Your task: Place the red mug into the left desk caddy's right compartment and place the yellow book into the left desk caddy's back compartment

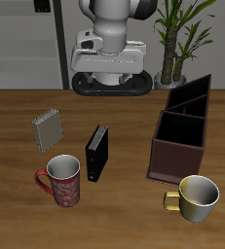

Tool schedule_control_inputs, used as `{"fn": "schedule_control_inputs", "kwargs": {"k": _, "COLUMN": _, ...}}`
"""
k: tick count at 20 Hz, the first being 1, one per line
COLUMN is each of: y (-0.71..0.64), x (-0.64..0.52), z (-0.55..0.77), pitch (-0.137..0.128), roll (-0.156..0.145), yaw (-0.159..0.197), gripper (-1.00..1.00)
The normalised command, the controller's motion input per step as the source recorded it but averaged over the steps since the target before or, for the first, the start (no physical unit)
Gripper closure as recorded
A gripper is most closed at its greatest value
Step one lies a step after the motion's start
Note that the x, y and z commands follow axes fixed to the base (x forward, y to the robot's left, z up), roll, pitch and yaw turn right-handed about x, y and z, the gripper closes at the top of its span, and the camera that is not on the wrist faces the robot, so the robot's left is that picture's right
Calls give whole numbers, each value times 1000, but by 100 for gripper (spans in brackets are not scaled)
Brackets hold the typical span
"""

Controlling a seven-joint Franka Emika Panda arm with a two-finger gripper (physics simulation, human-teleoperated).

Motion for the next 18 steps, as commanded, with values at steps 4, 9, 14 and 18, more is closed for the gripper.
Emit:
{"fn": "schedule_control_inputs", "kwargs": {"k": 4, "y": -63, "x": 142, "z": 124, "pitch": -12, "roll": 105, "yaw": -17, "gripper": -100}}
{"fn": "schedule_control_inputs", "kwargs": {"k": 9, "y": -192, "x": 245, "z": 50, "pitch": 12, "roll": 28, "yaw": 1, "gripper": -100}}
{"fn": "schedule_control_inputs", "kwargs": {"k": 14, "y": -232, "x": 324, "z": 9, "pitch": -15, "roll": -27, "yaw": -6, "gripper": -100}}
{"fn": "schedule_control_inputs", "kwargs": {"k": 18, "y": -109, "x": 279, "z": -10, "pitch": -11, "roll": -6, "yaw": 31, "gripper": -100}}
